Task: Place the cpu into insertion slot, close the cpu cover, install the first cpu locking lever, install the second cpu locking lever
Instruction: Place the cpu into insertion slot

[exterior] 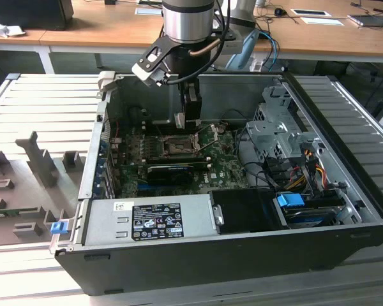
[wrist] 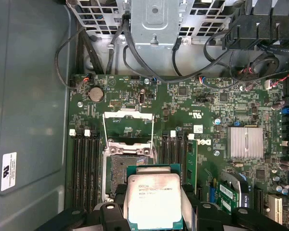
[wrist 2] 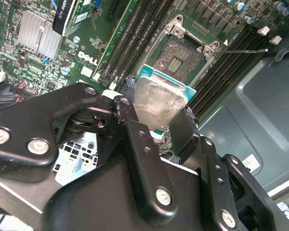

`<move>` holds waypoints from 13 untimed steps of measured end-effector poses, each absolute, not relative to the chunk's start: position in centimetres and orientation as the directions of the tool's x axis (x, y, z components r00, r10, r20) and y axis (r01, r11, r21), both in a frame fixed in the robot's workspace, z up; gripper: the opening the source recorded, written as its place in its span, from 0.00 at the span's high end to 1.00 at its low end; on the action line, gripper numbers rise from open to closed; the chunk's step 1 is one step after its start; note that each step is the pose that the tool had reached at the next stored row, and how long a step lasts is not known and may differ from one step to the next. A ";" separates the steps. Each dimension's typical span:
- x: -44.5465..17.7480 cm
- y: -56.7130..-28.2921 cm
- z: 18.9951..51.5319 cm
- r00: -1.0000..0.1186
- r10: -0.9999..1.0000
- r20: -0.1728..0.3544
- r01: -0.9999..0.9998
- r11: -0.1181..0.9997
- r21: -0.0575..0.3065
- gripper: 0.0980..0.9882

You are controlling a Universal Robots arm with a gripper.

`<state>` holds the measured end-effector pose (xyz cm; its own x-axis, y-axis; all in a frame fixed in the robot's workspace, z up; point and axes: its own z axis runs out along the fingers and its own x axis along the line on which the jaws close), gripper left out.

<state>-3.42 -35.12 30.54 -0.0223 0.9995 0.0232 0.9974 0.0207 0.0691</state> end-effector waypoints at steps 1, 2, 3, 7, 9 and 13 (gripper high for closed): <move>-3.4 -35.1 30.5 -0.022 0.999 0.023 0.997 0.021 0.069 0.52; -3.4 -35.1 30.5 -0.022 0.999 0.023 0.997 0.021 0.069 0.52; -3.4 -35.1 30.5 -0.022 0.999 0.024 0.997 0.021 0.068 0.52; -3.4 -35.1 30.4 -0.022 0.999 0.024 0.997 0.021 0.068 0.52; -3.4 -35.1 30.4 -0.022 0.999 0.024 0.998 0.021 0.067 0.52; -3.4 -35.1 30.3 -0.022 0.999 0.024 0.998 0.021 0.066 0.52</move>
